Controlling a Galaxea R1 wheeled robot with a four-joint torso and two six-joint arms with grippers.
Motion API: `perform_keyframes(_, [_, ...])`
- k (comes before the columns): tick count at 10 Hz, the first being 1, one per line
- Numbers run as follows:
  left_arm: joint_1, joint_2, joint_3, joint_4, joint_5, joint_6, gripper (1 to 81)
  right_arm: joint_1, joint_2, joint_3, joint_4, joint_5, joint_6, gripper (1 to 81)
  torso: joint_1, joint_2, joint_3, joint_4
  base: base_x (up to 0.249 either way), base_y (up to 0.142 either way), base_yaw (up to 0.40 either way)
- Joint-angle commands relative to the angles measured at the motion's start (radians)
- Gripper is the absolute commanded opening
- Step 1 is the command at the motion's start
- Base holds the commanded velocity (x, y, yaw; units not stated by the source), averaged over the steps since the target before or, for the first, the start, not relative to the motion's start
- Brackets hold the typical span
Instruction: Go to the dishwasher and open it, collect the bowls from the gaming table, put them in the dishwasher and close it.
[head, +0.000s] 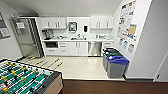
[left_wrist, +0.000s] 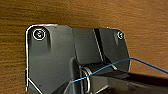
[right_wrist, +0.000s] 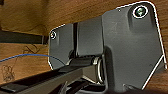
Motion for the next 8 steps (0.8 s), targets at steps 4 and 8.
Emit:
perform_keyframes(4, [-0.055, -0.012, 0.012, -0.003, 0.053, 0.008, 81.1, 0.050, -0.016, 0.014, -0.011, -0.049, -0.004, 81.1, 0.000, 0.000, 0.000, 0.000, 0.138, 0.000, 0.000])
perform_keyframes(8, [-0.057, 0.000, -0.009, -0.003, 0.051, 0.008, 81.1, 0.054, -0.016, 0.002, -0.011, -0.051, -0.004, 81.1, 0.000, 0.000, 0.000, 0.000, 0.138, 0.000, 0.000])
